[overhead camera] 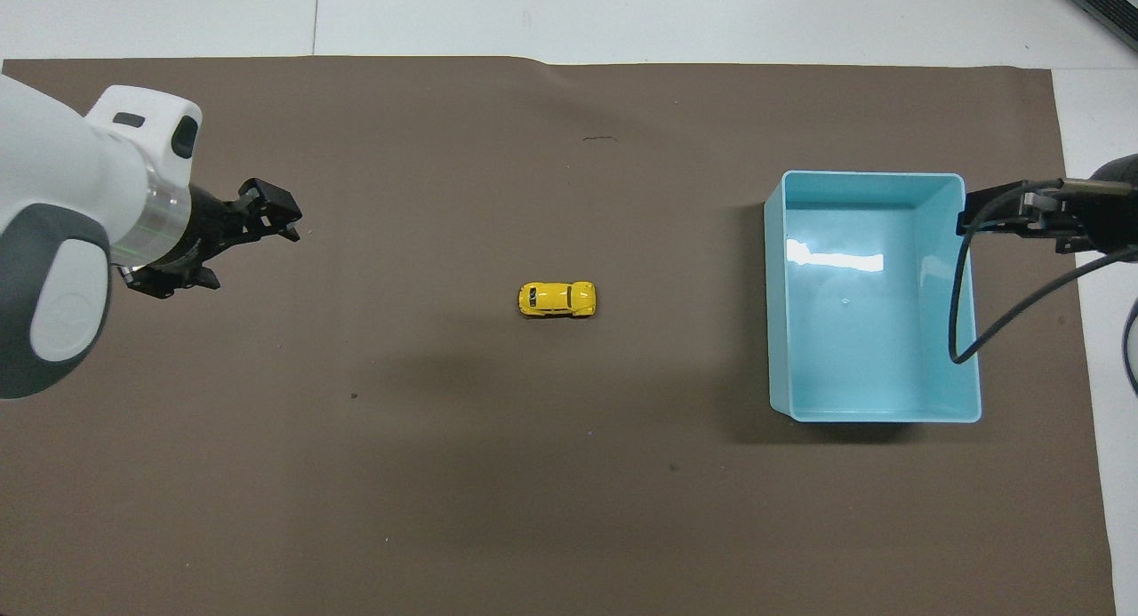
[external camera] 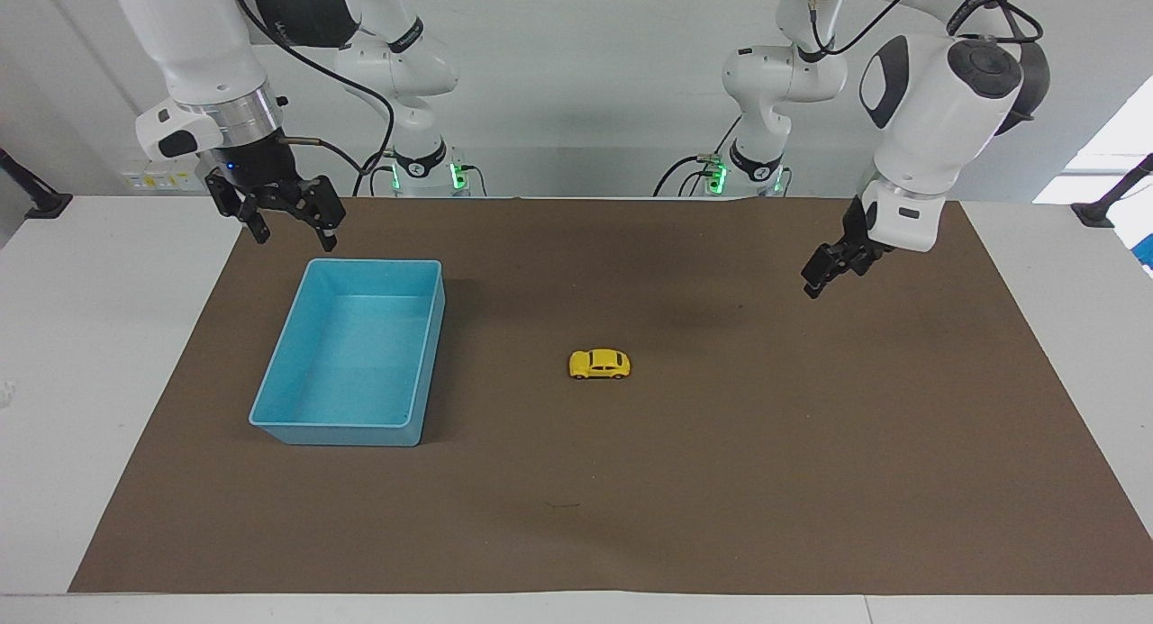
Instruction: Wind up and store yellow beetle car
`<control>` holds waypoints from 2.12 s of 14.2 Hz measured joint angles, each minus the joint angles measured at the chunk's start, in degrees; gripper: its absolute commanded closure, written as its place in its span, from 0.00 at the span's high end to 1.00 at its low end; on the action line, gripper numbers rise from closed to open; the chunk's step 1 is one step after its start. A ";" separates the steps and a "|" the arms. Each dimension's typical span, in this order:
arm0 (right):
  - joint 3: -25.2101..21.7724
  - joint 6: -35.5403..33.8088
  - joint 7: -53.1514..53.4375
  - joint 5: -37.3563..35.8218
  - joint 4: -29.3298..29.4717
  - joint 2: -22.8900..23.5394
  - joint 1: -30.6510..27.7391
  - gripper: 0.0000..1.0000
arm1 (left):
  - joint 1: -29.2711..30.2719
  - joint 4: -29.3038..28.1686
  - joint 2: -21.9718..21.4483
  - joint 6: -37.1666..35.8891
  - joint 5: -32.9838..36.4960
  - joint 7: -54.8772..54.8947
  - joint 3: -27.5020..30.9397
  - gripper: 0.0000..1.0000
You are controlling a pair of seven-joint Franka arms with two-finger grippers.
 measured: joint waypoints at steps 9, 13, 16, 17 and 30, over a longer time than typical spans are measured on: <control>0.00 0.00 0.00 0.00 0.00 0.00 0.00 1.00 | -7.87 -0.01 8.28 11.87 0.11 -49.60 -0.02 1.00; 0.00 0.00 0.00 0.00 0.00 0.00 0.00 1.00 | -10.82 1.28 12.15 12.60 1.41 -66.21 0.00 1.00; 0.00 0.00 0.00 0.00 0.00 0.00 0.00 1.00 | -13.24 2.07 14.18 12.46 1.49 -72.02 -0.02 1.00; 0.00 0.00 0.00 0.00 0.00 0.00 0.00 1.00 | -13.68 2.51 14.56 12.46 1.49 -73.57 -0.04 1.00; 0.00 0.00 0.00 0.00 0.00 0.00 0.00 1.00 | -23.69 16.54 29.38 9.53 1.52 -88.47 -0.09 1.00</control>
